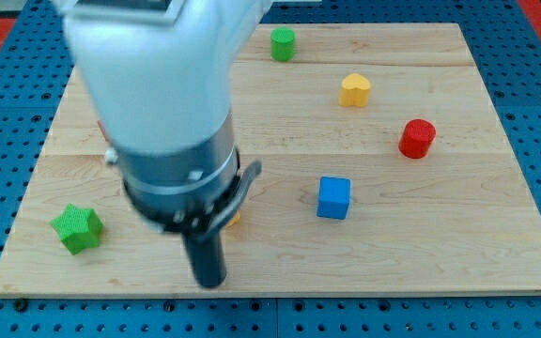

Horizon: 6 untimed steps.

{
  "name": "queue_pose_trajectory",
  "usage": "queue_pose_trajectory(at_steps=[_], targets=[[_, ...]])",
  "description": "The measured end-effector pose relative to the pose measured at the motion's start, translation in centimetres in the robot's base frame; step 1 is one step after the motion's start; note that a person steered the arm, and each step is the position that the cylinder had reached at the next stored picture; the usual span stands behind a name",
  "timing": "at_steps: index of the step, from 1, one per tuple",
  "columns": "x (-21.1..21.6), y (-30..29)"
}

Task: Push the green star to the bottom right side of the red star

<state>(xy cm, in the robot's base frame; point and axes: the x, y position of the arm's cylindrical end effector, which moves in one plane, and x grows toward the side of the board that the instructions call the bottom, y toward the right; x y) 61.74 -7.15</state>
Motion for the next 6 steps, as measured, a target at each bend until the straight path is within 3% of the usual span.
queue_pose_trajectory(at_steps=[2, 3, 5, 6], targets=[[-3.0, -13.8], [-6.6, -16.5], [-7.8, -20.6], [-9.5, -18.9]])
